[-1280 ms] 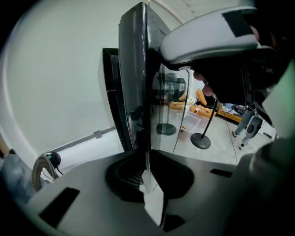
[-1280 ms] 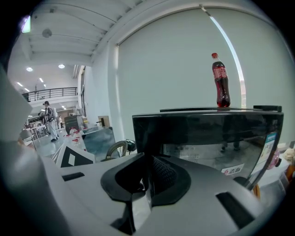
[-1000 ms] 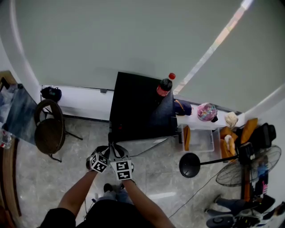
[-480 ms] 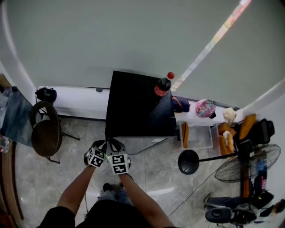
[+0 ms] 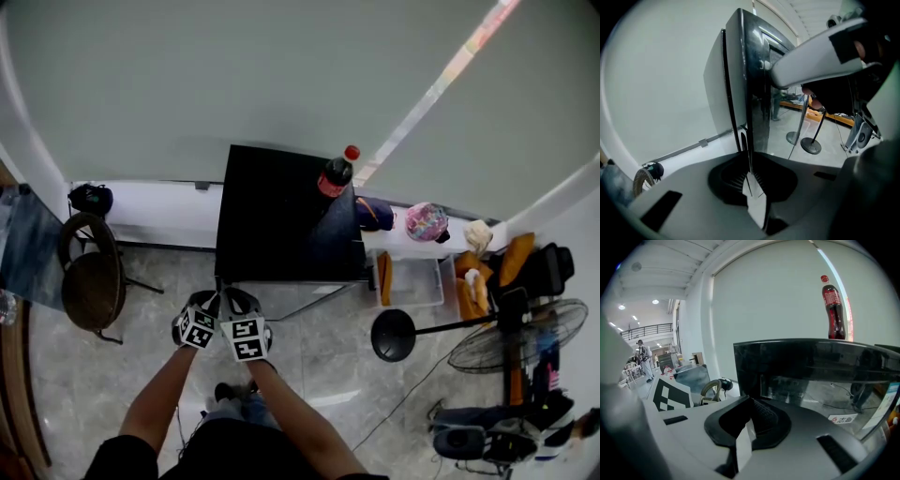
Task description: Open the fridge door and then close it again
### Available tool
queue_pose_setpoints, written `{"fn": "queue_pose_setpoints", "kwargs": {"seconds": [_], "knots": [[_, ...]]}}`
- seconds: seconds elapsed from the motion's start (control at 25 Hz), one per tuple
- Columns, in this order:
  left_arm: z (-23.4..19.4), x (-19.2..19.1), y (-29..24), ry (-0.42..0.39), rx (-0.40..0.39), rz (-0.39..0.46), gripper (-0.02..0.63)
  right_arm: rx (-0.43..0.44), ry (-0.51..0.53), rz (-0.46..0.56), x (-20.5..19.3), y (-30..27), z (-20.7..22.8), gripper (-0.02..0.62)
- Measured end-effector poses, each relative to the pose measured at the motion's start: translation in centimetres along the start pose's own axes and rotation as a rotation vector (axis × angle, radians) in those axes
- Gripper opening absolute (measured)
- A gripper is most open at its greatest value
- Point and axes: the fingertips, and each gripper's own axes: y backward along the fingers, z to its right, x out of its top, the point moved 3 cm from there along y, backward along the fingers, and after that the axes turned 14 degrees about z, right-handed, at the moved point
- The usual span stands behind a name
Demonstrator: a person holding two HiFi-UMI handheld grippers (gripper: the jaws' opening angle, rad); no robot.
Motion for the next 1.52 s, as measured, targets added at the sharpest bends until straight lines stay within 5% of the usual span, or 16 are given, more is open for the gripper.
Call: {"fn": "queue_pose_setpoints", "kwargs": {"seconds": [0.24, 0.64, 0.8, 1.12, 1.28, 1.52], "knots": [[0.8, 1.5, 4.4, 0.021, 0.016, 0.058, 0.016, -0.026, -0.080, 0.046, 1.1, 4.7, 1.4, 0.012], [3.6, 9.5, 17.5, 0.208, 0.120, 0.412, 0.007, -0.154, -0.139, 0.227, 5.4, 20.6, 4.7, 0.012], [6.2, 11.8, 22.0, 0.198, 0.149, 0.498, 0.006, -0.201, -0.098, 0.269, 6.3, 26.6, 5.5, 0.011], [10.1, 15.7, 28.8, 0.123, 0.185, 0.563, 0.006, -0.240, 0.046, 0.454, 10.8, 36.1, 3.4, 0.011], [11.8, 18.0, 30.3, 0.104, 0.205, 0.593, 0.006, -0.250, 0.037, 0.544, 12.2, 38.4, 3.7, 0.011], [13.6, 18.1, 29.8, 0.096, 0.187, 0.586, 0.006, -0.271, 0.033, 0.501, 11.4, 38.7, 4.5, 0.011]]}}
